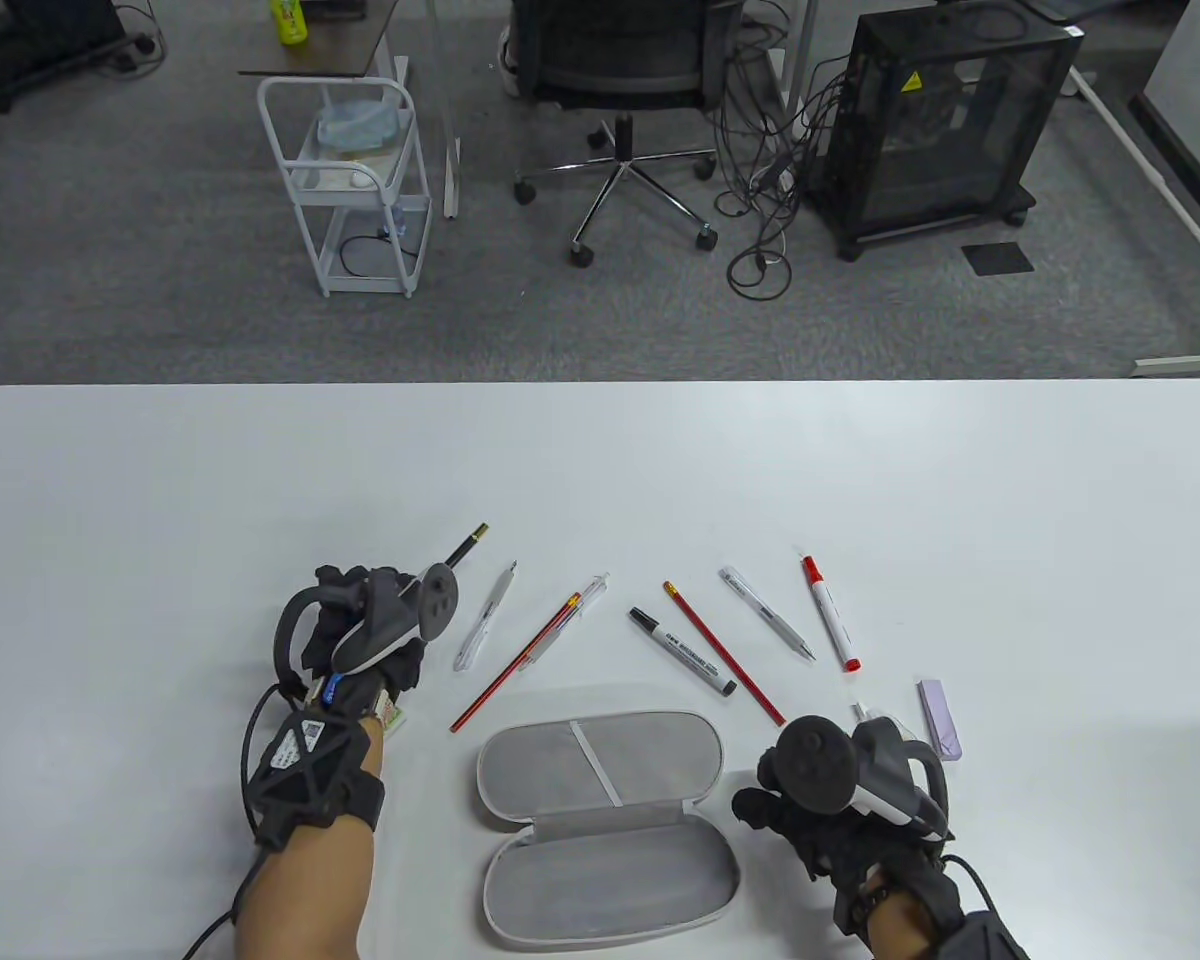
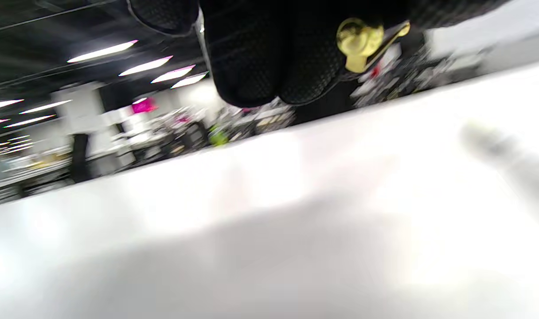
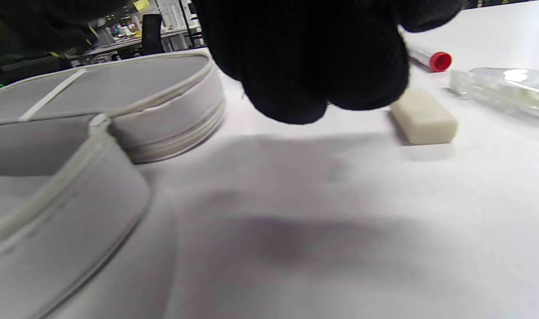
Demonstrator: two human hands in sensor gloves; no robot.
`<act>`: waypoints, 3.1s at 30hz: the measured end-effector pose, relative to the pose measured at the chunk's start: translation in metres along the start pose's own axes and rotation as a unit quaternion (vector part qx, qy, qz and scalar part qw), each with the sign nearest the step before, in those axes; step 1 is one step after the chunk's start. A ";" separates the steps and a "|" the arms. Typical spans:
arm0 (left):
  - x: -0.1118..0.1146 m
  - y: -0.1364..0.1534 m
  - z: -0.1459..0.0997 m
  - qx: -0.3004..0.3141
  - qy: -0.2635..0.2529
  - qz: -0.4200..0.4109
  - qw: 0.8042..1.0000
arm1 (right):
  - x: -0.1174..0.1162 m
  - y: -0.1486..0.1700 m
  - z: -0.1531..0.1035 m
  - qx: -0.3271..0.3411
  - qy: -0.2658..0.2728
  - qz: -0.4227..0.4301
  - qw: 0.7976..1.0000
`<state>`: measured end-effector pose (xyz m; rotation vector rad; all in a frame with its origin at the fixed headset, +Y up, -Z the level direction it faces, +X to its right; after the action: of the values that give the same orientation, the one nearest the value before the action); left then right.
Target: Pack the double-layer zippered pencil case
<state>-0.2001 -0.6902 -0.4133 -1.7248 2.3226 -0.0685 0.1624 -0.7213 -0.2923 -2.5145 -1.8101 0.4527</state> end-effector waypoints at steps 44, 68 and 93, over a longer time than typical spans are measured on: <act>-0.034 -0.094 -0.155 0.227 -0.096 0.006 0.969 | 0.023 0.090 0.125 -0.375 0.016 -0.127 0.918; -0.009 -0.006 -0.127 0.087 -0.022 -0.016 0.996 | -0.022 -0.127 -0.031 0.147 0.102 -0.215 0.960; 0.010 -0.016 -0.025 -0.043 0.102 0.076 0.991 | -0.021 -0.094 -0.030 0.120 0.121 -0.178 0.969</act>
<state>-0.1939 -0.7074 -0.3875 -1.6414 2.6358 -0.1234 0.0759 -0.7047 -0.2424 -1.9376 -1.9180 0.3134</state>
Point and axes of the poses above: the tracker on the back of each hand, its own y axis roughly to the little-finger side, its own z axis roughly from the wrist to the fingertips, x = y × z, the point moved 2 cm from there along z, roughly from the wrist to the fingertips, and after that the axes turned 6 degrees about z, right-handed, at the moved point
